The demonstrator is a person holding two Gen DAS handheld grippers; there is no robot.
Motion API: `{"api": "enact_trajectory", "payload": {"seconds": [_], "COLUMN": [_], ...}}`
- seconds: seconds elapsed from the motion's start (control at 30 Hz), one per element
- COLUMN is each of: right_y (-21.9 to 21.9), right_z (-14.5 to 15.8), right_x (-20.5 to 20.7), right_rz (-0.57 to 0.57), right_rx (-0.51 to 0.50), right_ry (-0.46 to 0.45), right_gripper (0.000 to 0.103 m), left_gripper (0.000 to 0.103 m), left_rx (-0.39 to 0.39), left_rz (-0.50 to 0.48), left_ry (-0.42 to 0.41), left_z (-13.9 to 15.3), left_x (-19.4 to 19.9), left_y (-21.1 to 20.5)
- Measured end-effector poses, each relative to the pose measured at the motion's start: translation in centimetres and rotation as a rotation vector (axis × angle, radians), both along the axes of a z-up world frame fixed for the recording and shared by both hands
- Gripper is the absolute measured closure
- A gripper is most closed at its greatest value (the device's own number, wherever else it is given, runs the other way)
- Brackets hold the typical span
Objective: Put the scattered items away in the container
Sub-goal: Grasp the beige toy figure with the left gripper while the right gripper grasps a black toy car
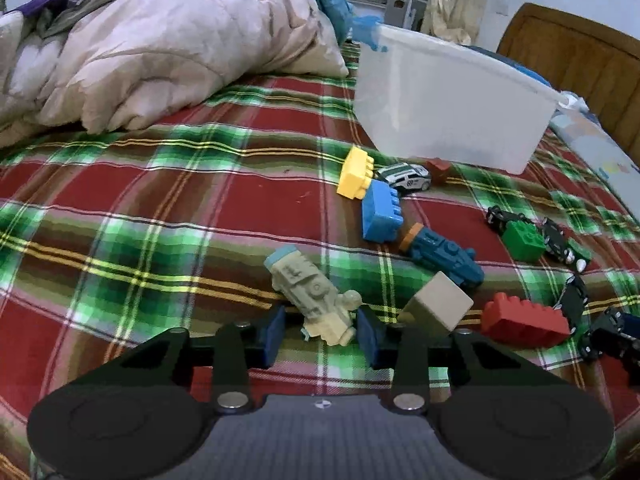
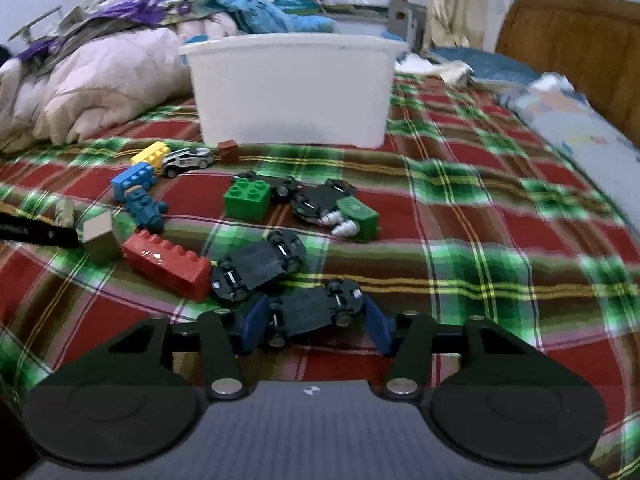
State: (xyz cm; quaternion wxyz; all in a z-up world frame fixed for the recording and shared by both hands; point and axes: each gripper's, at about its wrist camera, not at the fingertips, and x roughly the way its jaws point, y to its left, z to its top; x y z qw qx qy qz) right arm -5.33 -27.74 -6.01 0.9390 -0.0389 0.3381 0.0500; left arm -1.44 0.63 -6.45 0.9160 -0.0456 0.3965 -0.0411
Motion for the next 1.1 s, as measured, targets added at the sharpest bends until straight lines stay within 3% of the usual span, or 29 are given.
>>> {"api": "enact_trajectory", "payload": {"seconds": [0.5,0.57,0.6,0.63,0.7,0.77,0.83,1.1], "right_y": [-0.1,-0.1,0.0,0.1,0.1,0.0,-0.2,-0.9], "right_z": [-0.6,-0.5,-0.6,-0.6,-0.8,-0.8,-1.0,-0.3], "right_x": [0.6,0.4,0.4,0.4,0.7,1.0,1.3,1.0], "right_rz": [-0.025,-0.027,-0.033,-0.037,-0.034,-0.030,-0.025,-0.045], "right_rx": [0.027,0.004,-0.010,-0.020,-0.016,0.003,0.018,0.067], "right_ry": [0.036,0.031,0.031,0.030,0.038,0.036,0.055,0.017], "right_gripper": [0.034,0.022,0.008,0.005,0.006,0.016,0.034,0.034], "left_gripper": [0.058,0.058,0.058,0.057,0.057,0.057,0.057,0.062], "left_rx": [0.024,0.025,0.023,0.023,0.023,0.019,0.016,-0.046], "left_rz": [0.024,0.019,0.019,0.019,0.019,0.019,0.017,0.020], "left_ry": [-0.019,-0.021,-0.023,-0.026,-0.030,-0.034,-0.033,-0.053], "left_z": [-0.5,-0.5,-0.5,-0.6,-0.6,-0.6,-0.7,-0.3], "left_x": [1.7,1.7,1.7,1.7,1.8,2.0,2.2,2.3], "left_y": [-0.9,-0.9,-0.8,-0.8,-0.8,-0.8,-0.8,-0.1]}}
